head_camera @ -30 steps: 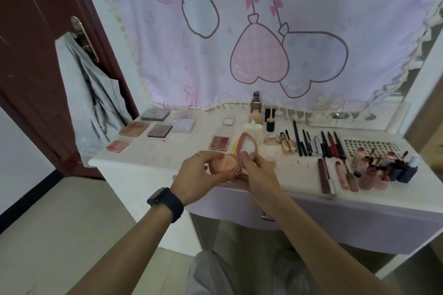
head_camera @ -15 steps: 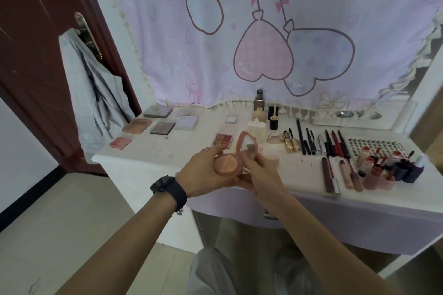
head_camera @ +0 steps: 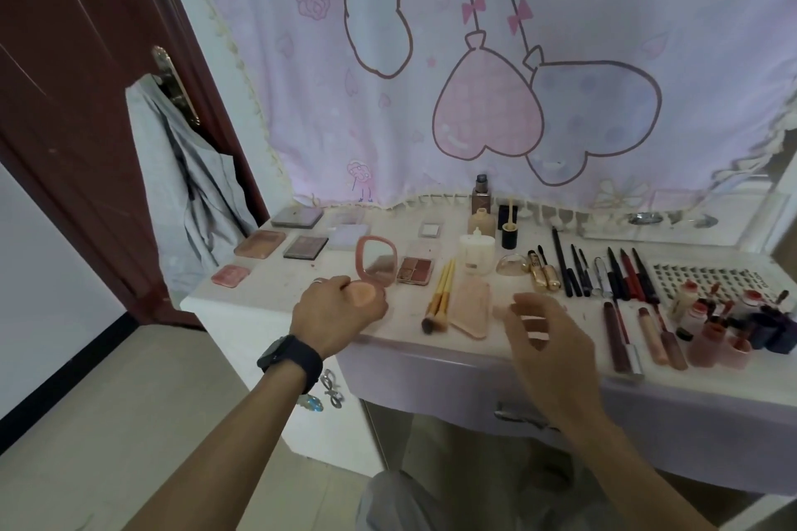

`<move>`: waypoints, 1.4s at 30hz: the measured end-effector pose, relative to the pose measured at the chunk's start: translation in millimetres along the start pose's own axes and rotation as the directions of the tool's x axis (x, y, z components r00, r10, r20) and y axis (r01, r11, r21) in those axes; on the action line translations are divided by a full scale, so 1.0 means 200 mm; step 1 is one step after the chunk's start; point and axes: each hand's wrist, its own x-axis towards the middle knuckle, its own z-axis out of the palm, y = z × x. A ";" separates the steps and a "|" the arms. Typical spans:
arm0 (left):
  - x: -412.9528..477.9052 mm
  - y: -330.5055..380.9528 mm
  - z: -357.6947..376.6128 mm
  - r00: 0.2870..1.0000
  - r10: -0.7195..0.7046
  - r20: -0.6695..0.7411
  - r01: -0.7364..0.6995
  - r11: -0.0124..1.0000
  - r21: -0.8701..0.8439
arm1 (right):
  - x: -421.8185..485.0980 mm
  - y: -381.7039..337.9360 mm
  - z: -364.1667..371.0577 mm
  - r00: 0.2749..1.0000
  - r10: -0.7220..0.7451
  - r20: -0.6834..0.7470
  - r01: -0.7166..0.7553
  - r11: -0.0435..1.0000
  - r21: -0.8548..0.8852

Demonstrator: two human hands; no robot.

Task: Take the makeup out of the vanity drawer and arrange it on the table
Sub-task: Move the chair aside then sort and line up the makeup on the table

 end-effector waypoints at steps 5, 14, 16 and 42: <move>0.02 0.00 0.12 0.988 -0.155 -0.028 0.155 0.988 -0.005 | -0.03 0.18 0.01 0.993 -0.090 -0.075 0.054 0.920 -0.387; -0.04 0.08 0.33 0.966 -0.187 -0.178 0.193 0.981 0.019 | -0.07 0.25 0.08 0.984 -0.153 -0.086 0.065 0.774 -0.630; -0.04 0.09 0.35 0.965 -0.188 -0.182 0.193 0.981 0.011 | -0.07 0.27 0.09 0.982 -0.166 -0.088 0.071 0.761 -0.645; -0.10 0.03 0.39 0.992 -0.088 -0.095 0.074 0.987 -0.144 | -0.10 0.21 0.03 0.996 -0.084 0.029 0.080 0.711 -0.698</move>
